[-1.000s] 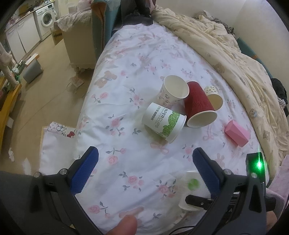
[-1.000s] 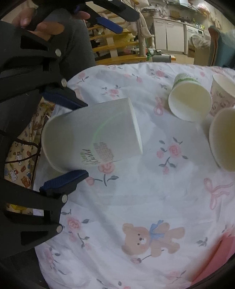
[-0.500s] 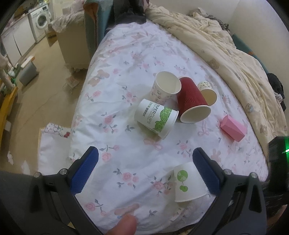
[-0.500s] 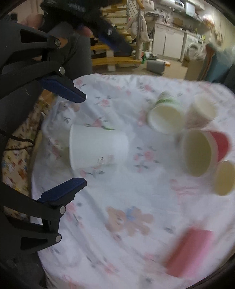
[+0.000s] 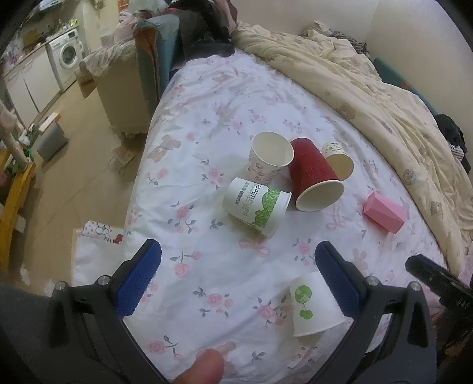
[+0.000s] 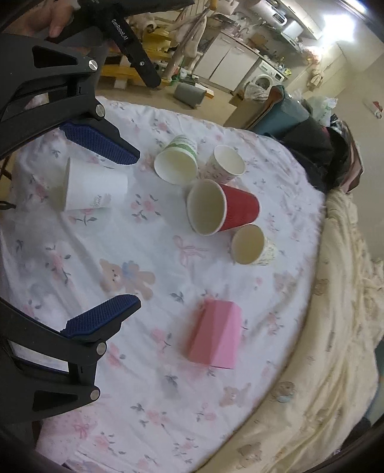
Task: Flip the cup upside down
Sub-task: 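Move the left gripper to the white cup and close on it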
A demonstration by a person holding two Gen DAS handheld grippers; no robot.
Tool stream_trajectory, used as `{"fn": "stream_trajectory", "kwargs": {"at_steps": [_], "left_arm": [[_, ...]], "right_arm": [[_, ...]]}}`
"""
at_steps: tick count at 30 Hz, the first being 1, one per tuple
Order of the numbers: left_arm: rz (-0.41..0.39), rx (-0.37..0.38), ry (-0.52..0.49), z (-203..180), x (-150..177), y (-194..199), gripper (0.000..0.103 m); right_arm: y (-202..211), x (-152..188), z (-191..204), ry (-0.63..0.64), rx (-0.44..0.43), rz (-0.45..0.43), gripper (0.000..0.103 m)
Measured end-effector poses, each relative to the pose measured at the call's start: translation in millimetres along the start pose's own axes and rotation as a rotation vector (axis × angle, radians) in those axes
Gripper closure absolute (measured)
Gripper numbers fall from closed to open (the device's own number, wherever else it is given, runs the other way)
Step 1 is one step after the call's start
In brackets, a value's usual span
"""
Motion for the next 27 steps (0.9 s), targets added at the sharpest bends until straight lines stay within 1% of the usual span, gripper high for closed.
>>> {"fn": "stream_trajectory", "kwargs": {"at_steps": [5,9,11,13,16,19,21,24,27], "left_arm": [[0.012,-0.012,-0.014,-4.7,5.5,-5.7,0.000],[0.012,-0.018,-0.006,-2.9,7.3,-6.8,0.000],[0.006,-0.026,-0.010,-2.9,7.0,-6.4,0.000],[0.005,-0.031,-0.018,-3.9,7.7,-6.6,0.000],[0.020,-0.035,-0.040,-8.2,8.5,-8.3,0.000],[0.048,-0.051,-0.060,-14.7,8.9,-9.8,0.000],[0.075,-0.059,-0.076,-20.9,10.2,-11.8,0.000],[0.134,-0.046,-0.084,-35.0,17.9,-20.4,0.000],[0.210,-0.027,-0.098,-54.4,30.3,-35.9,0.000]], "right_arm": [[1.2,-1.1,2.5,0.027,0.018,-0.014,0.011],[10.2,-4.1,6.3,0.067,0.064,-0.090,0.011],[13.7,-5.4,5.5,0.078,0.088,-0.112,0.011],[13.9,-5.7,2.1,0.076,0.106,-0.106,0.011],[12.7,-6.0,-3.1,0.047,0.102,-0.077,0.011],[15.9,-6.6,-7.5,0.039,0.105,-0.087,0.011],[20.8,-6.5,-8.1,0.038,0.087,-0.097,0.011],[22.4,-4.8,-14.1,0.025,0.092,-0.087,0.011],[18.7,-1.4,-24.4,-0.010,0.113,-0.051,0.011]]}}
Point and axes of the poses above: each gripper's, at about its wrist camera, not at the fingertips, and y roughly against the way its jaws point, z to its left, x to its underside, the point moved 8 cm from there along -y, roughly the way its jaws point, and after that the axes turned 5 degrees about x, right-handed, at the moved point
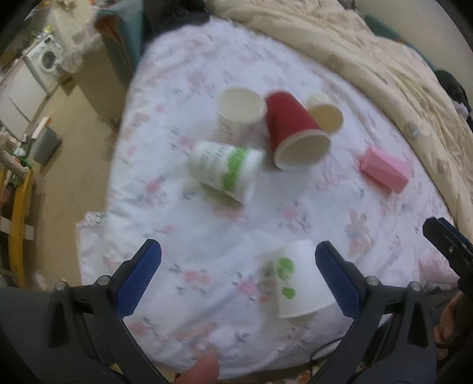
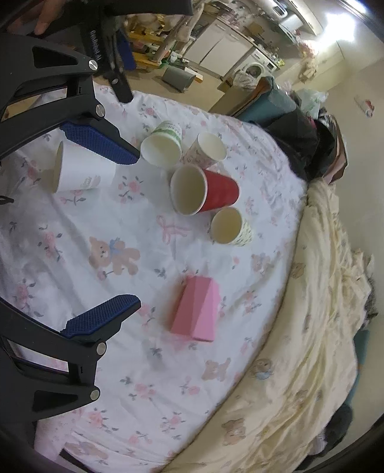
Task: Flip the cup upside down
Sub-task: 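Move the left gripper to the white cup and close on it, then lift the white cup with the left gripper and rotate it base upward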
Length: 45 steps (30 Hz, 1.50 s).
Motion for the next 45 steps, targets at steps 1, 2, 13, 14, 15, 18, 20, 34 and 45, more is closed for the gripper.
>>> {"fn": "stream_trajectory", "kwargs": {"at_steps": [1,2,13,14,15,18,20,34,45], "left_arm": [[0.022,0.007,-0.004,-7.0,2.3,-6.1,0.000],[0.039,0.015,-0.002,-12.3,4.0,-10.9,0.000],[0.306,0.057,0.112,-47.2,31.9,-86.5,0.011],[0.319,0.053,0.111,-47.6,33.6,-90.7,0.012],[0.329,0.053,0.113,-48.1,35.2,-94.7,0.016],[0.346,0.059,0.120,-49.1,37.8,-100.0,0.025],[0.357,0.071,0.123,-51.3,39.1,-101.8,0.034],[0.214,0.145,0.061,-45.9,8.2,-48.7,0.051],[0.027,0.155,0.080,3.6,-20.3,-1.9,0.050]], "right_arm": [[-0.9,0.1,-2.1,-0.007,0.003,0.007,0.011],[-1.1,-0.2,-4.3,-0.015,0.002,0.009,0.011],[0.3,-7.4,-21.7,-0.069,0.007,-0.005,0.011],[0.1,-7.3,-22.1,-0.069,0.004,-0.003,0.011],[-0.4,-7.3,-22.6,-0.072,-0.003,0.000,0.011],[-1.0,-7.5,-23.6,-0.079,-0.018,0.004,0.011],[-2.0,-7.7,-23.6,-0.072,-0.013,0.005,0.011],[-4.5,-7.3,-12.3,-0.022,-0.018,0.005,0.011],[-12.6,1.6,13.9,0.015,-0.062,0.029,0.011]]}}
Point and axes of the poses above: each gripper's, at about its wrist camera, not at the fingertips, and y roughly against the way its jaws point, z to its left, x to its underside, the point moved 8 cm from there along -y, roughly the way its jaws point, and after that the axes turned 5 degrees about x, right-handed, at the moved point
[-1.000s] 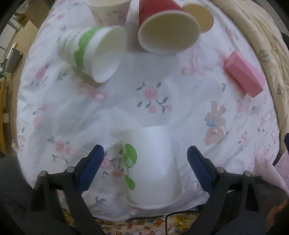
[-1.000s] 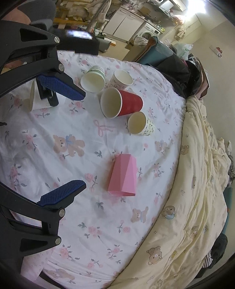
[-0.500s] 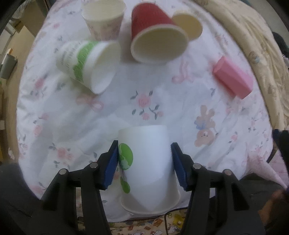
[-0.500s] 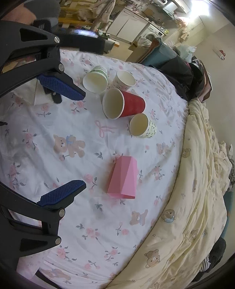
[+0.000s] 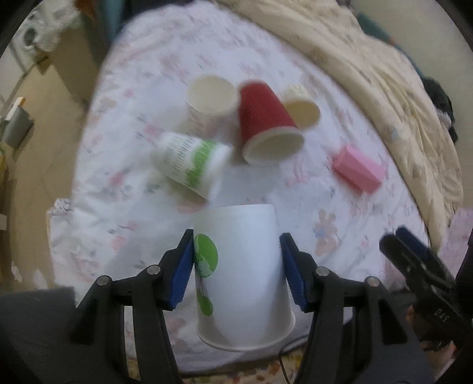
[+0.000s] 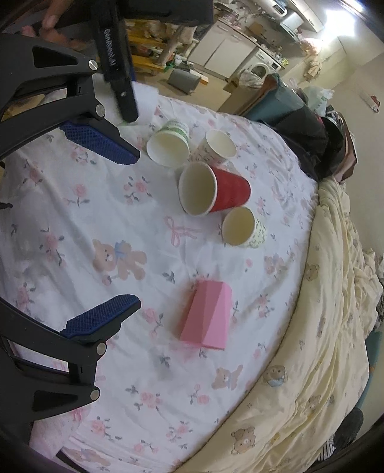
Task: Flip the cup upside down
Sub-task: 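Lift the white cup with the left gripper and rotate it base upward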
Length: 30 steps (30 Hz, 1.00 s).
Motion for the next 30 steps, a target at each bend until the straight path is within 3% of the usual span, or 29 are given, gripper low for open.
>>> {"fn": "stream_trajectory", "kwargs": {"at_steps": [2,8,11,14,24,30], "left_arm": [[-0.057,0.006,0.032,13.6,-4.2,8.9,0.050],[-0.110,0.035,0.085,36.0,-9.0,7.8,0.050],[-0.088,0.087,0.102,32.5,-6.8,1.3,0.050],[-0.102,0.091,0.062,21.5,-10.4,1.0,0.050],[-0.082,0.141,0.025,0.7,-6.3,-3.0,0.050],[-0.072,0.198,-0.009,-15.0,-1.4,-0.7,0.050]], "right_arm": [[-1.1,0.8,6.0,0.015,-0.006,-0.005,0.011],[-11.2,5.2,19.7,0.039,-0.026,0.020,0.011],[-16.8,7.2,24.4,0.032,-0.055,0.044,0.011],[-16.7,7.5,36.6,-0.002,-0.170,0.065,0.011],[-13.1,22.0,87.9,0.091,-0.393,0.128,0.011],[-23.8,26.6,95.0,0.116,-0.370,0.168,0.011]]}}
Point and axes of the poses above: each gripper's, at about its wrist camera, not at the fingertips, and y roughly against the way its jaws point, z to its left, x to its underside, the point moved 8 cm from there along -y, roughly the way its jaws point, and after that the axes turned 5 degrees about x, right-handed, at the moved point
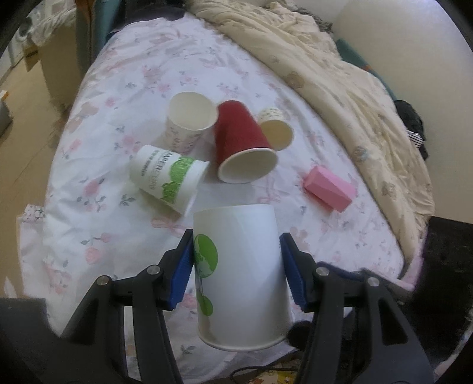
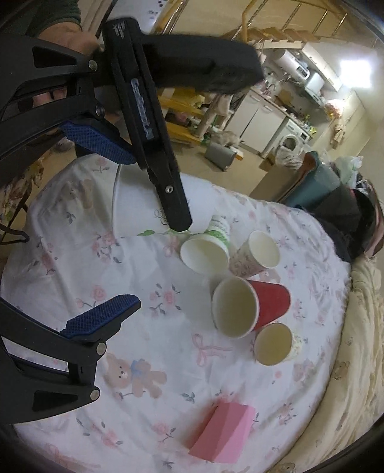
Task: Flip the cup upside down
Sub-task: 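Lift the white cup with the left gripper and rotate it base upward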
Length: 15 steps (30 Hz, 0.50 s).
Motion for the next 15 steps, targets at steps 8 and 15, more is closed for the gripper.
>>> {"fn": "stream_trajectory", "kwargs": {"at_steps": [8,15], "left_arm": [[-0.006,-0.016,-0.036,-5.2,0.2,0.9,0.051],[-0.006,-0.033,-0.070,-7.2,-0.1,3.7,0.052]], "right_arm": [[-8.3,11.3,-11.4,0.008,0.053,0.048,0.011],[-17.1,14.5,-23.6,-0.003,0.107,0.078,0.011]]}}
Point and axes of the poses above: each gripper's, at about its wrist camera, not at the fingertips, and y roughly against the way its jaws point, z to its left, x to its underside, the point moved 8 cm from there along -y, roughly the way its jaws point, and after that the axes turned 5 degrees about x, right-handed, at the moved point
